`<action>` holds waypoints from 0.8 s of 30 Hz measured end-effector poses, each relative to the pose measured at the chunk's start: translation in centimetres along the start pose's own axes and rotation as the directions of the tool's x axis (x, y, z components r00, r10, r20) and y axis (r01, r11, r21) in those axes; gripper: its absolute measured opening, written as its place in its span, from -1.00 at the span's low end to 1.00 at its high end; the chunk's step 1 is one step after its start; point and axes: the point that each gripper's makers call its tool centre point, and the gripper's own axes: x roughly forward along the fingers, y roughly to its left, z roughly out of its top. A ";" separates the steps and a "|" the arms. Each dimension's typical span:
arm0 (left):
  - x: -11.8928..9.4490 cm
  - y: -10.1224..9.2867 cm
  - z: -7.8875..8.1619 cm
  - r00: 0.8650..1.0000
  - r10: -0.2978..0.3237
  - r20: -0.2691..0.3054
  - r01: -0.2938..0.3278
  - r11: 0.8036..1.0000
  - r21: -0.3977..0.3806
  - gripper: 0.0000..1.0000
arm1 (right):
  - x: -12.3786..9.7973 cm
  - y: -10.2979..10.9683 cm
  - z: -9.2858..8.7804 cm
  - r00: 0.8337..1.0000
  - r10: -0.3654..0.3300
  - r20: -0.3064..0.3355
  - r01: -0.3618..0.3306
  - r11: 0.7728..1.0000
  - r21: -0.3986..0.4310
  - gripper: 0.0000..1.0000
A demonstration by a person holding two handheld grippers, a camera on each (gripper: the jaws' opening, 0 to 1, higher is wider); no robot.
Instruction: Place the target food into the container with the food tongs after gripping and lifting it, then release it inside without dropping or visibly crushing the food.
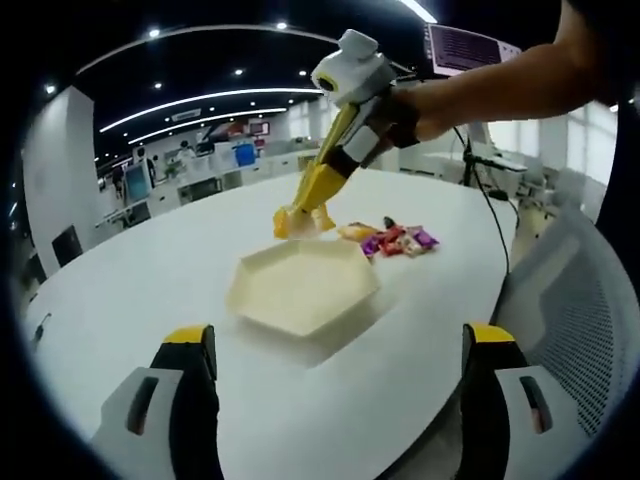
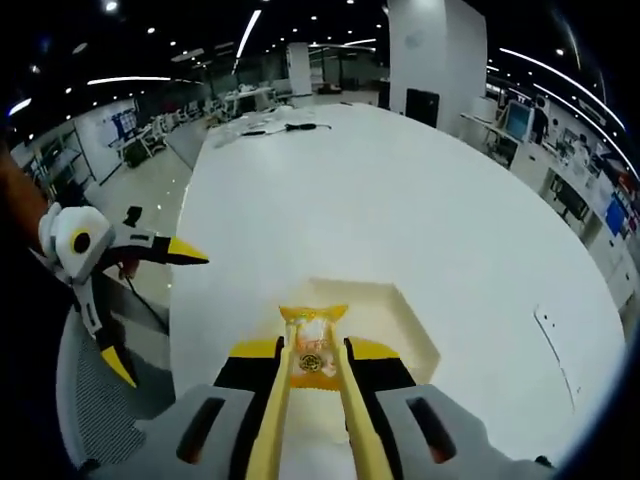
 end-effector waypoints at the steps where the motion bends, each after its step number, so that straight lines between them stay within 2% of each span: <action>1: 0.0 0.0 0.0 1.000 0.001 -0.003 -0.001 1.000 -0.002 0.97 | 0.4 0.0 -0.5 1.000 -0.004 -0.010 0.004 1.000 -0.005 -0.55; 4: 0.0 0.1 0.0 1.000 0.007 -0.001 -0.007 1.000 0.003 0.97 | 2.1 -0.2 -1.9 1.000 -0.006 -0.022 0.006 1.000 0.012 -0.55; 7: 0.0 0.3 0.0 1.000 0.013 -0.002 -0.013 1.000 0.003 0.97 | 3.2 -0.1 -2.4 1.000 -0.004 -0.022 0.004 0.999 0.032 -0.54; 9: 0.0 0.4 -0.1 1.000 0.017 -0.004 -0.017 1.000 0.003 0.97 | 3.7 -0.1 -2.5 1.000 -0.021 -0.019 0.021 1.000 -0.002 -0.52; 10: 0.0 0.4 -0.1 1.000 0.018 -0.003 -0.018 1.000 0.003 0.98 | 3.8 0.2 -2.6 1.000 -0.008 -0.022 0.008 1.000 0.007 -0.51; 14: -0.1 0.6 -0.1 1.000 0.028 -0.001 -0.028 1.000 0.002 0.98 | 3.7 0.2 -2.4 1.000 -0.003 -0.014 0.003 1.000 -0.002 -0.48; 24: -0.1 0.6 0.0 0.999 0.032 -0.002 -0.032 0.999 0.003 0.97 | 2.0 -0.8 -1.4 0.999 -0.042 0.031 0.042 0.999 0.004 -0.49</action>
